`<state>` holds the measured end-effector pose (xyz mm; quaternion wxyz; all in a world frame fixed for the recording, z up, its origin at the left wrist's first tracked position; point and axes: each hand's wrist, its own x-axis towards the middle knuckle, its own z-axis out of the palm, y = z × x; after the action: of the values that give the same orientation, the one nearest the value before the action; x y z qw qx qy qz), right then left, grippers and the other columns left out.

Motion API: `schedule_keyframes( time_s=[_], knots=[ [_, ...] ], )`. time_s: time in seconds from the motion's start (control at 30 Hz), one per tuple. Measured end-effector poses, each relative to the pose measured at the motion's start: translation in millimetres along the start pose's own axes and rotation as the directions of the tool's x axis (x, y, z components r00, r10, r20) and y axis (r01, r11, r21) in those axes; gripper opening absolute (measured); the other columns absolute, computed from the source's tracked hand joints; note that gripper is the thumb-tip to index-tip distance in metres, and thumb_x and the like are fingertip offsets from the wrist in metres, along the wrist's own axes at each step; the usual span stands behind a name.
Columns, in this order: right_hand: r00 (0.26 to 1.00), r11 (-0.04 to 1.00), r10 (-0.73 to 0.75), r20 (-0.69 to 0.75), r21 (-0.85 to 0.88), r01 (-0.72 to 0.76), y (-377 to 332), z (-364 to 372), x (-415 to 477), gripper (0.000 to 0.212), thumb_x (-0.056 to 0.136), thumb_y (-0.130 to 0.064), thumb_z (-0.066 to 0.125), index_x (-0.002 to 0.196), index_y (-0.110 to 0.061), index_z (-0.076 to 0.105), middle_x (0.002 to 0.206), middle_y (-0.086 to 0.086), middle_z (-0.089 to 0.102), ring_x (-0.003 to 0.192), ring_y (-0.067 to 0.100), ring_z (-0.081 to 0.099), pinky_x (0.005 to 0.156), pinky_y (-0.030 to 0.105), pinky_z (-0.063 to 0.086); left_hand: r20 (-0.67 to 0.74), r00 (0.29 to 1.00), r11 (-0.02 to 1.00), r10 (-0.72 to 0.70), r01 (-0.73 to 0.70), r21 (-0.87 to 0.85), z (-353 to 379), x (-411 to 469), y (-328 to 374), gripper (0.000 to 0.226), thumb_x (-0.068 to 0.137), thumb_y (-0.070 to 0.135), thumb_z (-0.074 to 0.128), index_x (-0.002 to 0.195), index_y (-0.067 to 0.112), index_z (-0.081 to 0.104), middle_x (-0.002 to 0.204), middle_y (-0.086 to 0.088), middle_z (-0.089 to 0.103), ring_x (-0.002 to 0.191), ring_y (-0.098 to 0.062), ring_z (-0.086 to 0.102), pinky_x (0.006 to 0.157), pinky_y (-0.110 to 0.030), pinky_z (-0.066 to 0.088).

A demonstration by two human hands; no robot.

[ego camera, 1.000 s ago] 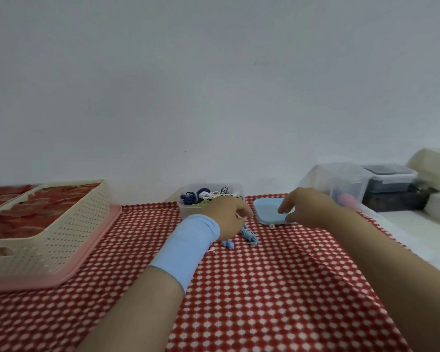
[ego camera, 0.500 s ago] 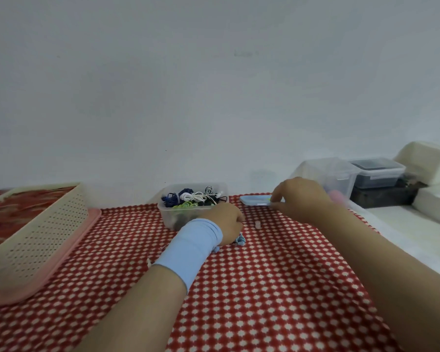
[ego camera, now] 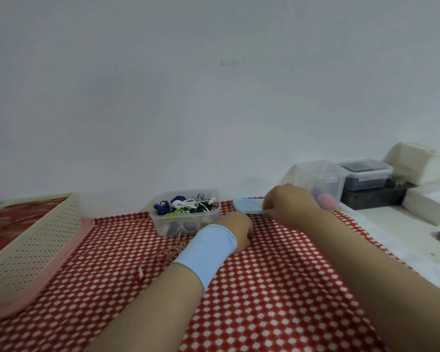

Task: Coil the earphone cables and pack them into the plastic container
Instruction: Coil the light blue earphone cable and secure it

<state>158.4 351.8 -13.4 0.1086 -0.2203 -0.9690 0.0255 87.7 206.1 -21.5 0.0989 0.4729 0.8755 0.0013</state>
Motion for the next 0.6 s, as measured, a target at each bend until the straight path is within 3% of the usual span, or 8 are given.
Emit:
schedule_keyframes(
  time_s=[0.17, 0.27, 0.37, 0.5, 0.6],
  knots=[
    [0.997, 0.998, 0.017, 0.074, -0.054, -0.013, -6.7, 7.8, -0.7, 0.018, 0.089, -0.032, 0.067, 0.104, -0.028, 0.074, 0.106, -0.003, 0.071, 0.095, 0.02, 0.066, 0.079, 0.032, 0.052, -0.032, 0.999, 0.994, 0.04, -0.043, -0.099, -0.1, -30.9, -16.8, 0.02, 0.091, 0.014, 0.065, 0.106, 0.02, 0.076, 0.112, 0.005, 0.072, 0.1, -0.013, 0.065, 0.098, -0.031, 0.051],
    [0.994, 0.997, 0.01, 0.113, -0.079, -0.001, -13.2, 9.0, -2.2, 0.023, 0.089, -0.027, 0.07, 0.112, -0.029, 0.072, 0.115, -0.003, 0.07, 0.102, 0.019, 0.066, 0.089, 0.034, 0.055, -0.05, 0.997, 0.99, 0.053, -0.059, -0.128, -4.2, -49.4, -28.6, 0.022, 0.09, 0.018, 0.066, 0.109, 0.027, 0.075, 0.114, 0.01, 0.07, 0.097, -0.006, 0.063, 0.096, -0.025, 0.049],
    [0.997, 1.0, -0.018, 0.08, -0.013, 0.019, -27.4, 9.1, -1.2, 0.022, 0.091, -0.025, 0.068, 0.112, -0.031, 0.074, 0.116, -0.004, 0.071, 0.1, 0.017, 0.067, 0.089, 0.036, 0.057, -0.098, 0.994, 0.985, 0.046, -0.061, -0.162, -9.5, -63.8, -42.5, 0.028, 0.091, 0.021, 0.066, 0.114, 0.034, 0.071, 0.118, 0.013, 0.065, 0.095, -0.004, 0.058, 0.092, -0.023, 0.047],
    [0.99, 0.992, -0.092, 0.104, 0.093, 0.082, -53.2, 10.7, 2.4, 0.022, 0.091, -0.018, 0.063, 0.104, -0.028, 0.078, 0.11, -0.007, 0.074, 0.096, 0.016, 0.069, 0.087, 0.035, 0.059, -0.165, 0.986, 0.972, -0.013, -0.027, -0.235, -7.8, -76.3, -62.5, 0.028, 0.09, 0.03, 0.067, 0.116, 0.04, 0.068, 0.124, 0.016, 0.062, 0.105, -0.005, 0.059, 0.098, -0.028, 0.047],
    [0.982, 0.987, -0.132, 0.136, 0.106, 0.118, -69.8, 20.6, 6.3, 0.028, 0.094, -0.017, 0.061, 0.111, -0.035, 0.076, 0.121, -0.006, 0.071, 0.106, 0.019, 0.067, 0.094, 0.039, 0.056, -0.165, 0.986, 0.953, -0.035, -0.017, -0.303, -2.1, -82.4, -73.4, 0.025, 0.091, 0.037, 0.065, 0.115, 0.039, 0.069, 0.126, 0.015, 0.062, 0.111, -0.007, 0.058, 0.103, -0.032, 0.045]
  ],
)
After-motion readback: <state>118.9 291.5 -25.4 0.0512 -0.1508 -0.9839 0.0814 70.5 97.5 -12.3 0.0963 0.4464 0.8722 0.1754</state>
